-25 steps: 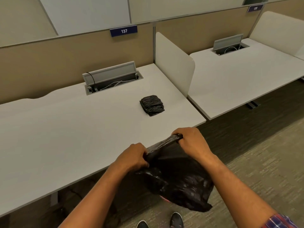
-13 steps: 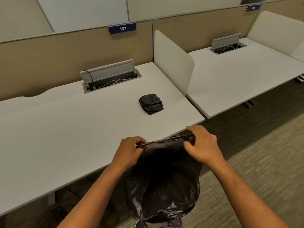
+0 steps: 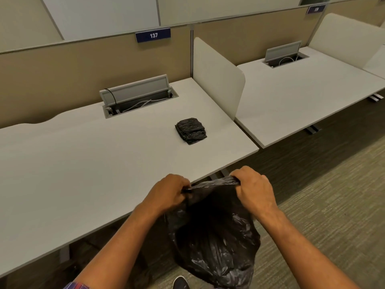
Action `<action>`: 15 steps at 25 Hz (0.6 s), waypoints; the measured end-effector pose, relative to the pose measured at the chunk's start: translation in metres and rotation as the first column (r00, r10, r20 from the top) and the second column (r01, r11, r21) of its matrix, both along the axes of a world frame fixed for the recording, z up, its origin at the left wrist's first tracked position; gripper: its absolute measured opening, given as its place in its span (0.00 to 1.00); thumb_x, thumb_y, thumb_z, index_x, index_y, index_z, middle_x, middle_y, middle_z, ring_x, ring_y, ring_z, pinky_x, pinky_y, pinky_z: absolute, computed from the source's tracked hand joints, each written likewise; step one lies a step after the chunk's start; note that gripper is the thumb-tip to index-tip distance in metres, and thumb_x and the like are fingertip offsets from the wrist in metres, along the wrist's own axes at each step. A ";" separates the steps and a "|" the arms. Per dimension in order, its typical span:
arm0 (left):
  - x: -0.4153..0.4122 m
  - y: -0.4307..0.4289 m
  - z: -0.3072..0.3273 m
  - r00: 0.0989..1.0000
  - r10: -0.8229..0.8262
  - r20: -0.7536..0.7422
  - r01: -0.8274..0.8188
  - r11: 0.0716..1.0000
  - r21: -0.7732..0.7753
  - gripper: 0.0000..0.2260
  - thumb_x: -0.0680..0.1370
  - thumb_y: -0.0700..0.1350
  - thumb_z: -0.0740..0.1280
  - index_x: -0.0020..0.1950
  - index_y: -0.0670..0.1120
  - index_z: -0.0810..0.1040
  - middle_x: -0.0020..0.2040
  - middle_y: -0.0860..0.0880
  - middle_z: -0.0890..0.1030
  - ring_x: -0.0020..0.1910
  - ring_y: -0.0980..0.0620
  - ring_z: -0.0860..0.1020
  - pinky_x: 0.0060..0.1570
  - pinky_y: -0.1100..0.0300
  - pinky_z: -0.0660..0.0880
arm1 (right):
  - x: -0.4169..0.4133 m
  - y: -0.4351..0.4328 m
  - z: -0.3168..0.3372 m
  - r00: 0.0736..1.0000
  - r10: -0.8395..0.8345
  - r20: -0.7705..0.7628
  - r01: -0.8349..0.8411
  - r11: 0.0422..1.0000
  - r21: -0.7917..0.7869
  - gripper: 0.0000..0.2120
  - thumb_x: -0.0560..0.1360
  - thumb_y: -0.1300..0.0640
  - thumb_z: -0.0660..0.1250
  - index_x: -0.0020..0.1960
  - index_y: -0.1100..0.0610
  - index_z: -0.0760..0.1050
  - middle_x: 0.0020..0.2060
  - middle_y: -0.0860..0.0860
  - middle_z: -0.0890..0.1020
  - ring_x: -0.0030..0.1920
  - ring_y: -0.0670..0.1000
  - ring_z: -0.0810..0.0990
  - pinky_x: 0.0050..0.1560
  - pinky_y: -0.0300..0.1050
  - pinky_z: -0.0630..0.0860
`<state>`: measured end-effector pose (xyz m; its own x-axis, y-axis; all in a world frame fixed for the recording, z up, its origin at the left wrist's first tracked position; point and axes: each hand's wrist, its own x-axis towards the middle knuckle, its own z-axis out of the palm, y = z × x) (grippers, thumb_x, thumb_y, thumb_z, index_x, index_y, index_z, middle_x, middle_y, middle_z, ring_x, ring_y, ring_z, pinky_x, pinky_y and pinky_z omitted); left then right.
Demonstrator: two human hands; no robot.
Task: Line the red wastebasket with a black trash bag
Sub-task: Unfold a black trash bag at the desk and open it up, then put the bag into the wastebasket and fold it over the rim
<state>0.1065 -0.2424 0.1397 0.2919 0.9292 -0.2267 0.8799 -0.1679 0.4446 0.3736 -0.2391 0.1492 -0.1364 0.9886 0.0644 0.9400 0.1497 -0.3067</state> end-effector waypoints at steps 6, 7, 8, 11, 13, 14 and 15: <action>-0.008 -0.023 -0.048 0.979 0.164 0.121 -0.166 0.986 0.007 0.11 0.79 0.40 0.69 0.56 0.55 0.86 0.50 0.57 0.85 0.49 0.58 0.80 0.50 0.63 0.77 | 0.030 -0.025 -0.032 0.962 -0.198 -0.186 0.176 0.976 -0.127 0.22 0.75 0.46 0.52 0.55 0.49 0.82 0.45 0.51 0.79 0.44 0.54 0.80 0.46 0.53 0.80; -0.007 -0.026 -0.055 0.968 0.197 0.155 -0.199 0.980 -0.008 0.12 0.79 0.39 0.69 0.56 0.54 0.86 0.50 0.58 0.84 0.48 0.60 0.80 0.49 0.67 0.73 | 0.038 -0.028 -0.043 0.949 -0.239 -0.205 0.212 0.966 -0.149 0.20 0.75 0.50 0.55 0.55 0.51 0.84 0.44 0.51 0.80 0.44 0.54 0.80 0.47 0.53 0.79; -0.003 -0.029 -0.062 0.960 0.220 0.174 -0.219 0.975 -0.027 0.12 0.79 0.39 0.69 0.55 0.55 0.86 0.49 0.60 0.84 0.48 0.62 0.80 0.48 0.69 0.71 | 0.047 -0.030 -0.054 0.935 -0.280 -0.216 0.244 0.953 -0.179 0.17 0.75 0.56 0.59 0.55 0.52 0.85 0.44 0.51 0.81 0.45 0.54 0.80 0.47 0.51 0.79; 0.015 -0.041 -0.087 0.963 0.220 0.155 -0.212 0.975 -0.070 0.13 0.79 0.40 0.68 0.54 0.58 0.86 0.50 0.61 0.84 0.49 0.61 0.81 0.49 0.67 0.72 | 0.076 -0.037 -0.088 0.914 -0.335 -0.227 0.282 0.930 -0.238 0.17 0.72 0.67 0.65 0.54 0.54 0.86 0.45 0.51 0.86 0.47 0.54 0.83 0.51 0.49 0.78; 0.031 -0.047 -0.105 0.956 0.256 0.146 -0.250 0.967 -0.056 0.13 0.79 0.40 0.68 0.55 0.57 0.86 0.50 0.62 0.83 0.51 0.62 0.80 0.52 0.65 0.73 | 0.095 -0.037 -0.112 0.903 -0.355 -0.244 0.292 0.920 -0.260 0.18 0.71 0.70 0.66 0.53 0.55 0.87 0.45 0.51 0.87 0.48 0.53 0.84 0.52 0.48 0.78; 0.040 -0.048 -0.115 0.944 0.291 0.154 -0.287 0.957 -0.048 0.13 0.79 0.39 0.69 0.55 0.56 0.87 0.49 0.63 0.83 0.50 0.63 0.80 0.53 0.67 0.72 | 0.104 -0.035 -0.122 0.887 -0.373 -0.271 0.296 0.911 -0.286 0.18 0.70 0.71 0.66 0.53 0.55 0.87 0.45 0.51 0.87 0.47 0.53 0.84 0.52 0.47 0.78; 0.050 -0.049 -0.126 0.927 0.332 0.173 -0.328 0.943 -0.053 0.13 0.79 0.39 0.70 0.55 0.56 0.87 0.49 0.64 0.82 0.49 0.65 0.80 0.53 0.71 0.71 | 0.113 -0.033 -0.132 0.862 -0.403 -0.307 0.303 0.896 -0.326 0.18 0.70 0.71 0.66 0.52 0.55 0.87 0.44 0.50 0.88 0.47 0.52 0.85 0.51 0.47 0.78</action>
